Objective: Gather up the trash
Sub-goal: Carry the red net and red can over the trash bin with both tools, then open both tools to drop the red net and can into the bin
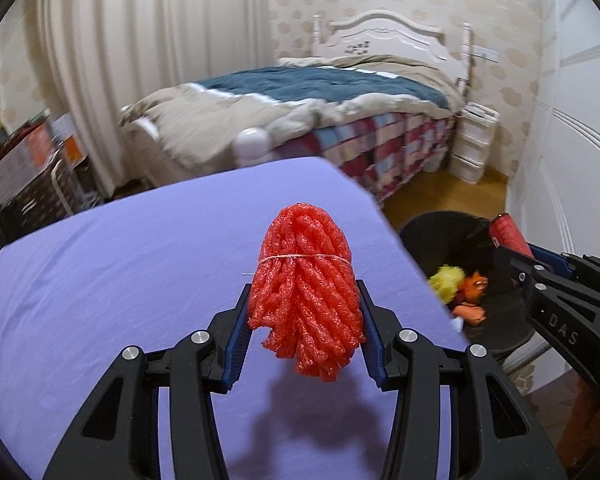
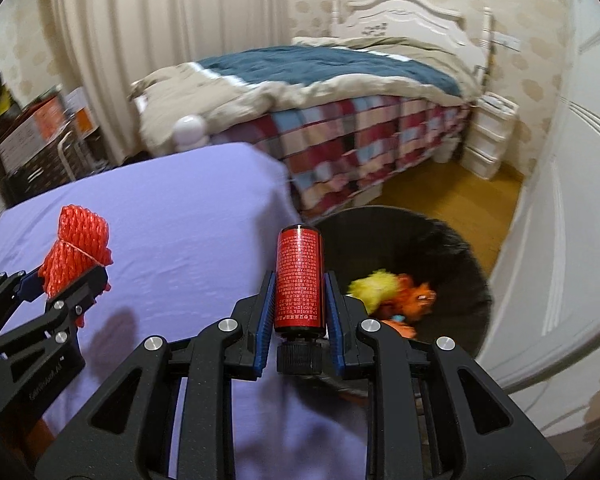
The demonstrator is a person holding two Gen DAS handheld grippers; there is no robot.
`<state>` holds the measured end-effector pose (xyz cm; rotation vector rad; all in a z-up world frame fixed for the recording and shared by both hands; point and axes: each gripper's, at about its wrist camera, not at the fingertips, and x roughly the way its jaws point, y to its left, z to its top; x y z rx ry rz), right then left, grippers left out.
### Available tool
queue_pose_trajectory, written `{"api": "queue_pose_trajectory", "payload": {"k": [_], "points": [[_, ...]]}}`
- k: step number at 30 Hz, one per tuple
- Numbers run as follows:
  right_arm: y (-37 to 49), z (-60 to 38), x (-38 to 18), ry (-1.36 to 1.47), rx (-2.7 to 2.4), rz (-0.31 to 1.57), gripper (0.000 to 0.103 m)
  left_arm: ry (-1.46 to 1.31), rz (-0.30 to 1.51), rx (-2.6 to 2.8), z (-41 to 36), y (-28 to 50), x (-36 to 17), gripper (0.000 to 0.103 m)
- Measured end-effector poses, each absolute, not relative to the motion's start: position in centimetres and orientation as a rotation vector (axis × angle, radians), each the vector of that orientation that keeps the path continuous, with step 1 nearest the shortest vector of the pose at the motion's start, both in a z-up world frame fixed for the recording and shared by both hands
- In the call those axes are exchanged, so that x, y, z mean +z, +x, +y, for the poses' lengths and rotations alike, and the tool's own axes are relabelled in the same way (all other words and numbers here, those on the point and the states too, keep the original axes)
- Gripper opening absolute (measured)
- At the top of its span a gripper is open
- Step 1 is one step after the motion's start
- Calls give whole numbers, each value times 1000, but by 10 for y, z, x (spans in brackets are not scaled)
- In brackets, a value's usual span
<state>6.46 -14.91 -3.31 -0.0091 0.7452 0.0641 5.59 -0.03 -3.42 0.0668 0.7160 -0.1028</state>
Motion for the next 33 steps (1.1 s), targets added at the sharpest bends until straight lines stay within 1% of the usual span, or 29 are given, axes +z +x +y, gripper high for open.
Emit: {"api": "queue_pose_trajectory", "payload": {"k": [5, 14, 33], "points": [[72, -180, -33, -6, -4, 729, 23, 84, 711, -150, -38, 75, -35, 48], [90, -218, -41, 25, -68, 734, 23, 121, 714, -191, -83, 101, -39, 48], [125, -253, -53, 69, -105, 758, 23, 155, 763, -217, -128, 142, -56, 48]]}}
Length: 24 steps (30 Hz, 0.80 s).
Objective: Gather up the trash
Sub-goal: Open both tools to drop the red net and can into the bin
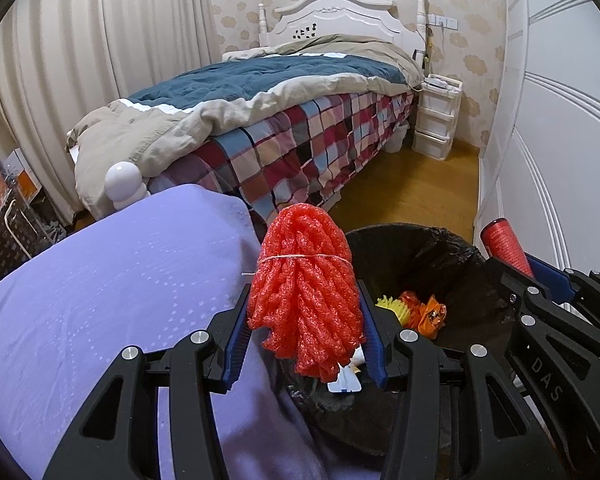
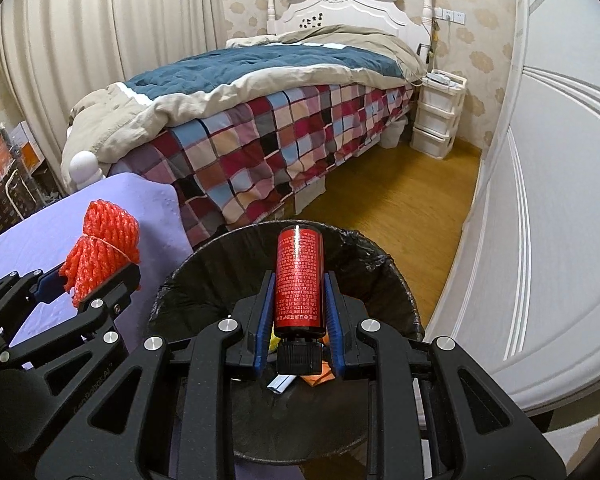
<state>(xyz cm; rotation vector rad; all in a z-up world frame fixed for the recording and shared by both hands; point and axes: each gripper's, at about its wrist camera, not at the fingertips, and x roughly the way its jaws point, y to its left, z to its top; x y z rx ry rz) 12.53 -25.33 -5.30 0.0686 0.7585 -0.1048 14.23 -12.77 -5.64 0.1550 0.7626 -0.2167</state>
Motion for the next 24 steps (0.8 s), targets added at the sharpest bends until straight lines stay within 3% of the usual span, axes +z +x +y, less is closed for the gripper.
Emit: {"api": "queue_pose_trajectory", "payload": {"k": [12, 17, 24], "points": [[136, -262, -62, 90, -131, 774, 25, 162, 786, -215, -135, 151, -62, 54], [133, -265, -59, 96, -149, 758, 44, 151, 782, -203, -132, 151, -60, 71], [124, -263, -49, 83, -179, 728, 61, 149, 757, -183, -122, 142, -54, 78]]}}
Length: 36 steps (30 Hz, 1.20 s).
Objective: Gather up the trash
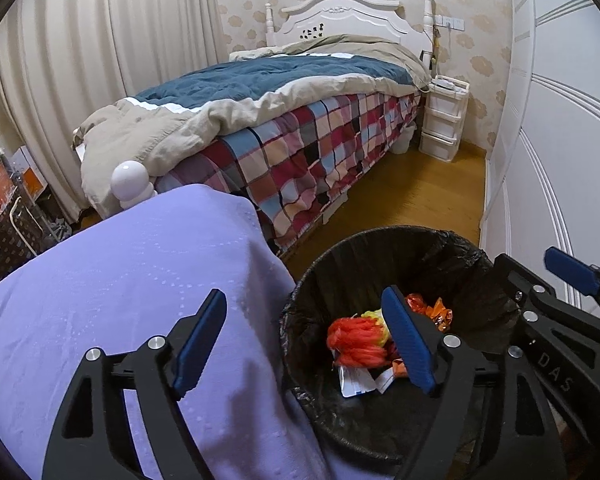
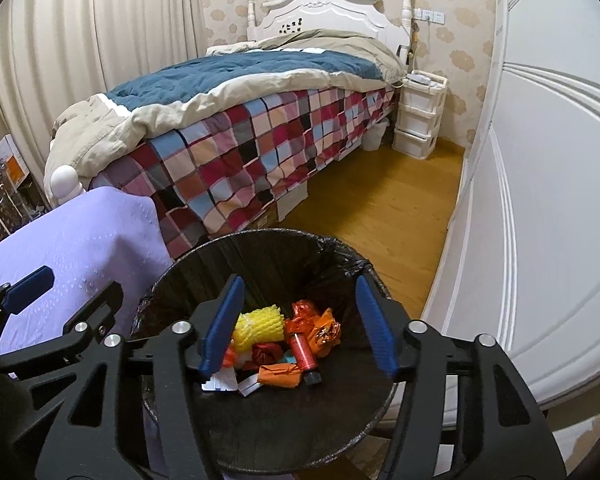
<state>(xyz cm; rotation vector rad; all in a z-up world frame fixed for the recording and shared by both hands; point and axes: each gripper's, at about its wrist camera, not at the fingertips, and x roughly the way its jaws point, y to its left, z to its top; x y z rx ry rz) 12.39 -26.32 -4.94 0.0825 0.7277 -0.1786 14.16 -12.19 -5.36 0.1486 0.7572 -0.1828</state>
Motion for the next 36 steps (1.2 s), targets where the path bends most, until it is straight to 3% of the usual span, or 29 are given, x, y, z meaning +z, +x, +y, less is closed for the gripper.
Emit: {"api": "queue_pose_trajectory", "payload": {"k": [2, 7, 16, 19, 36], "points": [[120, -262, -47, 82, -186, 720, 70, 150, 751, -173, -118, 138, -51, 80], [107, -257, -42, 74, -199, 707, 79, 142, 736, -147, -104, 124, -43, 82], [75, -238, -33, 60, -184, 694, 81, 123, 713, -118, -79, 89, -28, 84], [64, -231, -28, 47, -176, 677, 86, 116, 706, -100, -69, 75, -26, 84], [10, -203, -7, 14, -135, 624, 86, 87, 650, -45, -39, 22, -9, 84]]}}
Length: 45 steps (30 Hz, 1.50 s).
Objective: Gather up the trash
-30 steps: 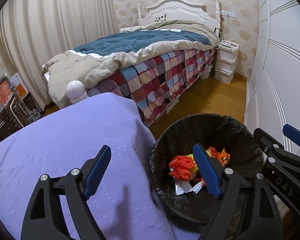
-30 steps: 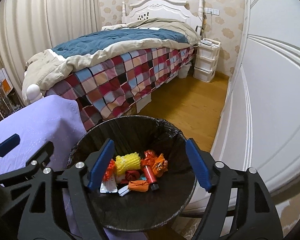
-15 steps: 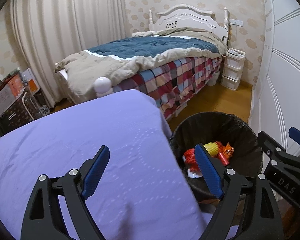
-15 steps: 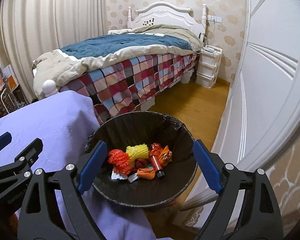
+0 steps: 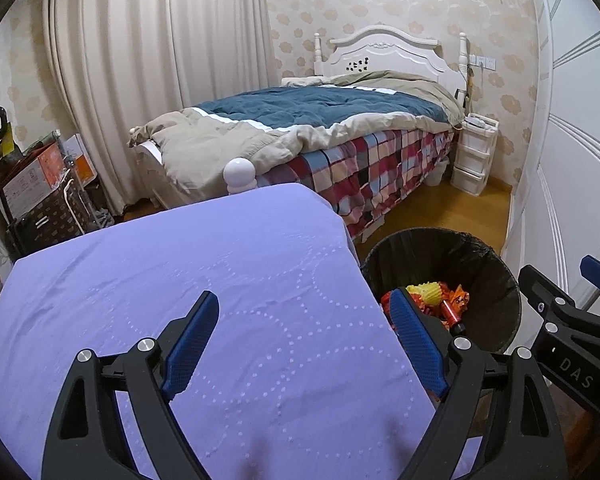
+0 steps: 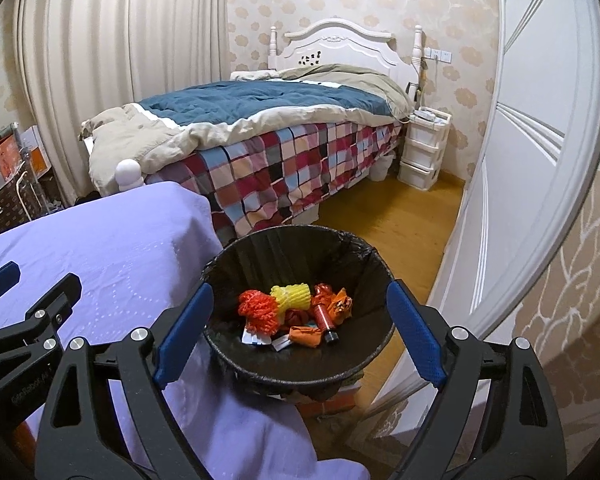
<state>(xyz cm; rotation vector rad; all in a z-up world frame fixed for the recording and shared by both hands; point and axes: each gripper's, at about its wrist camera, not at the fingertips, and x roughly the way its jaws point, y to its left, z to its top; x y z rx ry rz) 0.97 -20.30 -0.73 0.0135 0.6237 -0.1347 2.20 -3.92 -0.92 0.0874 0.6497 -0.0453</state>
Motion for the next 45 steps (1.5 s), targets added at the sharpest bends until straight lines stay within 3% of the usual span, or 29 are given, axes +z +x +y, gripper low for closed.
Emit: {"api": "queue_pose_trajectory", "payload": {"k": [45], "points": [[-2, -197, 1, 3, -128, 601, 87, 78, 655, -43, -35, 14, -11, 84]]}}
